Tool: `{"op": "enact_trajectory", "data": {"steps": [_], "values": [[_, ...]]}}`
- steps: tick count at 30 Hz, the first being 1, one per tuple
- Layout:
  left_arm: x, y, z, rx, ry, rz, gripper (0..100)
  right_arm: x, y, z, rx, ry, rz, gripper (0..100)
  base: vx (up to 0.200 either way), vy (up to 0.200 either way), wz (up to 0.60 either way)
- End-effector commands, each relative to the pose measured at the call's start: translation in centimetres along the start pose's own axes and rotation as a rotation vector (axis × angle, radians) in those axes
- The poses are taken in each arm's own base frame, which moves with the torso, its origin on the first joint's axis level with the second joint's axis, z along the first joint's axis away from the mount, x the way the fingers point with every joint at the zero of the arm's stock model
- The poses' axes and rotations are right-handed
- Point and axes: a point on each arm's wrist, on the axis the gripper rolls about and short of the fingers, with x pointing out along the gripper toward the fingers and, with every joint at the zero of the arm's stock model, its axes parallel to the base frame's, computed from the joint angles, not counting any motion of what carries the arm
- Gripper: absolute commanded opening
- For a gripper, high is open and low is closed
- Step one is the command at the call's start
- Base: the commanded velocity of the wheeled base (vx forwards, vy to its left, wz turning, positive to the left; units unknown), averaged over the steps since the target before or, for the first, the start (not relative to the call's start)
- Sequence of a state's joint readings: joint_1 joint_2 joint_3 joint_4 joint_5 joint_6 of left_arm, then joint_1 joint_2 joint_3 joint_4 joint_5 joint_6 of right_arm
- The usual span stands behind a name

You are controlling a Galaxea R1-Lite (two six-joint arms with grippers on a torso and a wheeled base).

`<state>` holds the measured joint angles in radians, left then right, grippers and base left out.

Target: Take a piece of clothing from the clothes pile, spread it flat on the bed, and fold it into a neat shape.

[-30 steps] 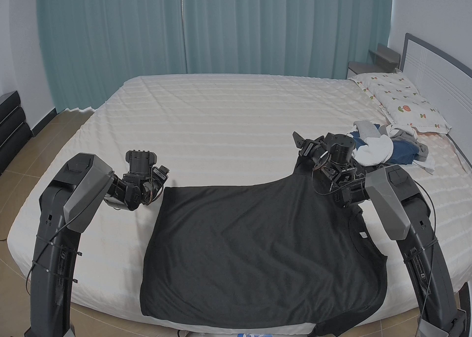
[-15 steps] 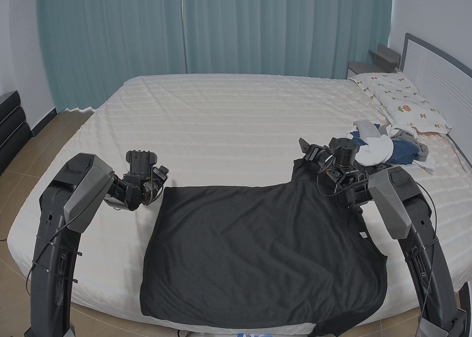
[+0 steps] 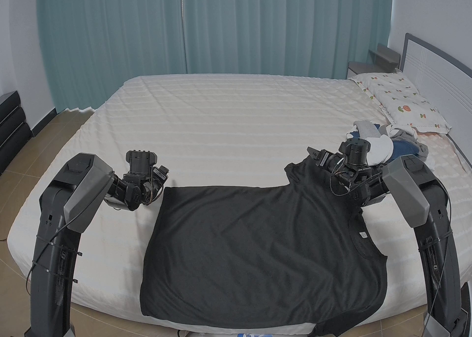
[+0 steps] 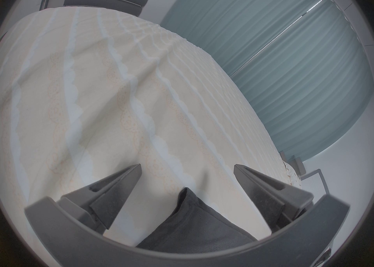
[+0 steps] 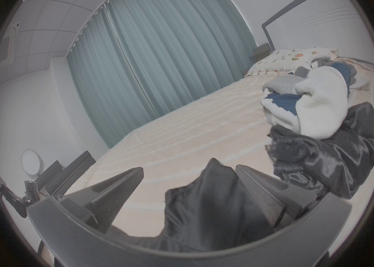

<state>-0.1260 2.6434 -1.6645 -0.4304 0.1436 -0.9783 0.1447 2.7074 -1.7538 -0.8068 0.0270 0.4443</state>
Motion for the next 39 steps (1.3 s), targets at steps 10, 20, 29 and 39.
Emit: {"op": "enact_trajectory", "data": {"steps": [10, 20, 29, 39], "values": [[0.0, 0.1, 0.0, -0.002, 0.001, 0.002, 100, 0.6, -3.9, -1.7, -0.008, 0.061, -0.069, 100, 0.000, 0.000, 0.00], [0.0, 0.1, 0.0, 0.000, 0.001, 0.002, 100, 1.4, -4.8, -2.7, -0.003, 0.069, -0.088, 100, 0.000, 0.000, 0.00], [0.1, 0.1, -0.1, 0.000, 0.001, 0.003, 100, 1.5, -5.9, -3.4, 0.000, 0.079, -0.110, 100, 0.000, 0.000, 0.00], [0.1, 0.1, -0.1, 0.000, 0.001, 0.003, 100, 1.5, -6.0, -3.7, 0.005, 0.084, -0.114, 0, 0.000, 0.000, 0.00]]}}
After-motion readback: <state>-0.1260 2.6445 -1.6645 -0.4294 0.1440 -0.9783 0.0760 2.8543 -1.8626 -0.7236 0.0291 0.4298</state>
